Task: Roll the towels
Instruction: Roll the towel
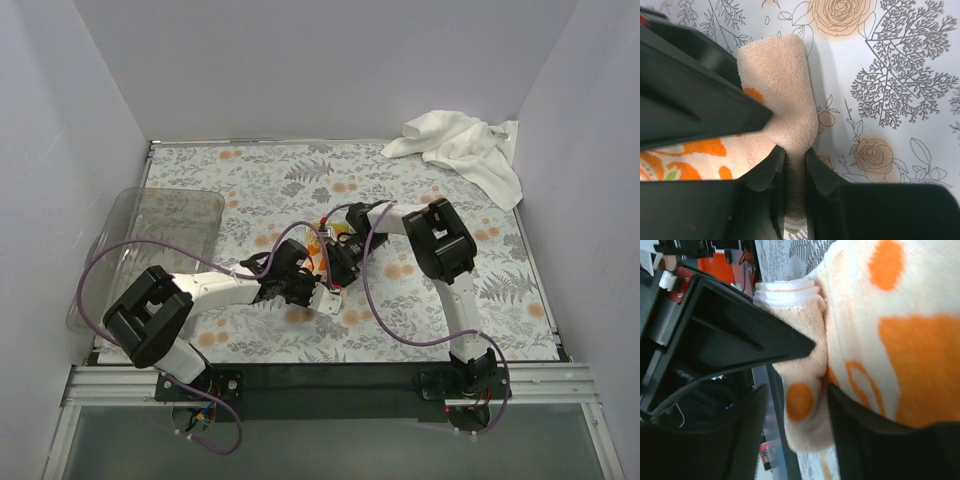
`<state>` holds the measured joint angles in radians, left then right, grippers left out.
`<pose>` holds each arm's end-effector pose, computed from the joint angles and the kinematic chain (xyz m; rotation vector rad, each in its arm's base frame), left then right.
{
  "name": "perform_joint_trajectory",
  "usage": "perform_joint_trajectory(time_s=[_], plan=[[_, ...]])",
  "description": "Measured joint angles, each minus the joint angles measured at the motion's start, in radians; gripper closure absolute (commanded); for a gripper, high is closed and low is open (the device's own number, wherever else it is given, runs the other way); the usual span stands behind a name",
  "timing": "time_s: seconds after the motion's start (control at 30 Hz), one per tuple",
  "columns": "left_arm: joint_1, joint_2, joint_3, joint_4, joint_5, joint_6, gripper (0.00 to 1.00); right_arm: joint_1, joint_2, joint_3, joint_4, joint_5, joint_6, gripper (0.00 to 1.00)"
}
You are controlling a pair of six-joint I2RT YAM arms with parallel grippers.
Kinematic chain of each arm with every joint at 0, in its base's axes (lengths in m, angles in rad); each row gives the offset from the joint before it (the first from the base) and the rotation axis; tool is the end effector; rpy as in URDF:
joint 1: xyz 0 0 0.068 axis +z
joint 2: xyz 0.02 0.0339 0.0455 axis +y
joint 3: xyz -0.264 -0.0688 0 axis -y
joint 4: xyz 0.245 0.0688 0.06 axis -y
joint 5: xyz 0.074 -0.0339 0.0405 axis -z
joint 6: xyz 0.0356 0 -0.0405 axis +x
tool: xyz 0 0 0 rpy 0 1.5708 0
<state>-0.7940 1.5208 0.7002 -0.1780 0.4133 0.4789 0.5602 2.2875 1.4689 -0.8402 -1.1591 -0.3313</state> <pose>0.1829 -0.2065 0.1492 1.6531 1.9705 -0.6500 0.3189 0.2385 0.0867 1.0016 -2.2615 -1.5952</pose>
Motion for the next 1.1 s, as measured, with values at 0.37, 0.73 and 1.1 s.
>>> perform_joint_trajectory(time_s=[0.37,0.73,1.1], plan=[[0.098,0.205,0.280,-0.320,0.224,-0.087,1.00,-0.211,-0.194,-0.021,0.055,0.208,0.027,0.26],[0.282,0.635,0.720,-0.834,0.590,-0.101,0.99,-0.218,-0.631,-0.342,0.287,0.450,0.018,0.10],[0.345,0.872,0.946,-1.141,0.729,-0.114,0.94,0.058,-0.763,-0.505,0.501,0.687,-0.095,0.19]])
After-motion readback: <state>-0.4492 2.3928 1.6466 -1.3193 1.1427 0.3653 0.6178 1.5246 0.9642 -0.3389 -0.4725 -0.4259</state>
